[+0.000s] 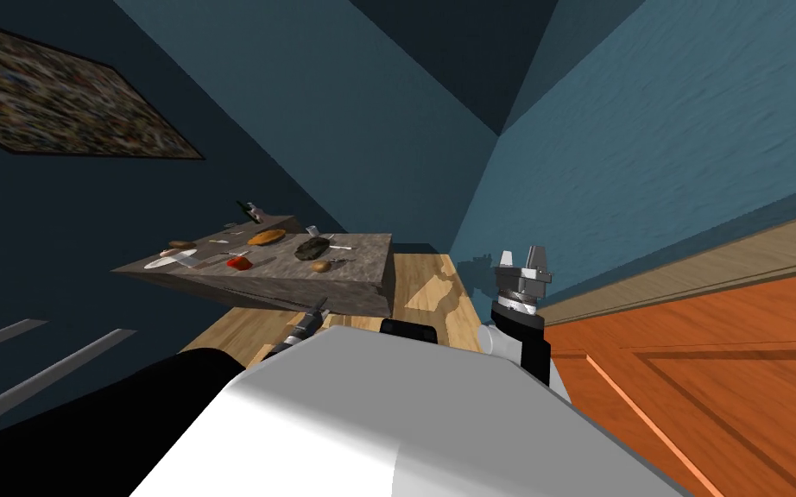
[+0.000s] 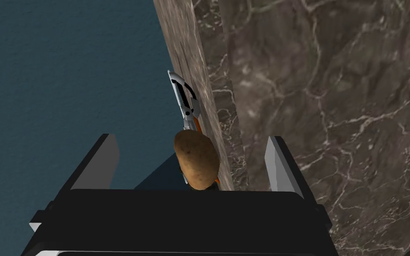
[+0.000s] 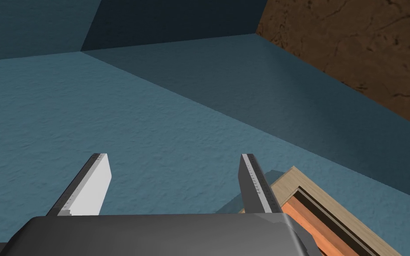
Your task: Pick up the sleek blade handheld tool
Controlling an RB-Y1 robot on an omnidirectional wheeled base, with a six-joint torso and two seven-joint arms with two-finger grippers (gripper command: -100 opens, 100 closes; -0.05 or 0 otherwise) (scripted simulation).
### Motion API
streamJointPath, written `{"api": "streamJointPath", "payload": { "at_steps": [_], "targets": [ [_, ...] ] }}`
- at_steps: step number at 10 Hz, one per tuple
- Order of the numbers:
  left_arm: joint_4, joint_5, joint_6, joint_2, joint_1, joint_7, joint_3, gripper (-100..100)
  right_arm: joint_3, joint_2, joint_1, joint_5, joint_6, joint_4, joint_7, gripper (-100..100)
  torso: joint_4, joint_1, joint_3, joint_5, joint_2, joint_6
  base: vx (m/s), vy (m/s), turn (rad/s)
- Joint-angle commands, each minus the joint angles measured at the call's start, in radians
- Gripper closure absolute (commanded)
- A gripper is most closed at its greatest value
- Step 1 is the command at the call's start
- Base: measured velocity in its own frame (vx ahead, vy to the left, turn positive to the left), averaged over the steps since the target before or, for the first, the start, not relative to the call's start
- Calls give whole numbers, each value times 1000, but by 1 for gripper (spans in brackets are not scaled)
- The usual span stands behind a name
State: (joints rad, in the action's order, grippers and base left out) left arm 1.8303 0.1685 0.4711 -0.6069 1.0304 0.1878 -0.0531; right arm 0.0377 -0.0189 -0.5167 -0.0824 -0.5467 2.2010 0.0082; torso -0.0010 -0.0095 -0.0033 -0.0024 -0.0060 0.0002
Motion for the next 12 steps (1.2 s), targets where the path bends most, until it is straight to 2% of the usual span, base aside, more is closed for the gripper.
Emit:
{"api": "streamJointPath", "payload": {
  "at_steps": [1,2,3,4,5,6,7,9,10,11,12],
  "targets": [
    [-20,4,-8,-27,34,12,0,-100,0,0,0,0,0,0,0,0,0,0,0,0,0,0,77,-123,-2],
    [-51,20,-25,-72,69,38,-12,-100,0,0,0,0,0,0,0,0,0,2,1,0,2,0,66,-122,-29],
    [-78,36,-43,-95,104,65,-24,-100,0,0,0,0,0,0,0,0,0,2,1,0,2,0,123,-145,-47],
    [-79,36,-43,-117,104,65,-24,-100,0,0,0,0,0,0,0,0,0,1,0,0,0,0,106,-123,-13],
    [-105,52,-62,-156,137,92,-36,-100,0,0,0,0,0,0,0,0,0,2,0,0,0,0,80,-102,39],
    [-105,52,-62,-162,137,92,-36,-100,0,0,0,0,0,0,0,0,0,3,0,0,1,-1,24,-39,105],
    [-129,69,-81,-202,169,121,-49,-100,0,0,0,0,0,0,0,0,1,7,2,1,4,-1,30,-38,111],
    [-129,69,-81,-208,169,121,-49,-100,0,0,0,0,0,0,0,0,1,7,3,1,5,0,21,-50,-24],
    [-151,86,-101,-253,199,150,-61,-100,0,0,0,0,0,0,0,0,1,7,3,1,6,0,61,-82,-53],
    [-151,86,-101,-253,199,150,-61,-100,0,0,0,0,0,0,0,0,1,5,2,1,3,0,167,-90,-150],
    [-171,103,-122,-297,227,179,-74,-100,0,0,0,0,0,0,0,0,0,5,-1,1,-2,1,238,-76,-112]
  ]
}}
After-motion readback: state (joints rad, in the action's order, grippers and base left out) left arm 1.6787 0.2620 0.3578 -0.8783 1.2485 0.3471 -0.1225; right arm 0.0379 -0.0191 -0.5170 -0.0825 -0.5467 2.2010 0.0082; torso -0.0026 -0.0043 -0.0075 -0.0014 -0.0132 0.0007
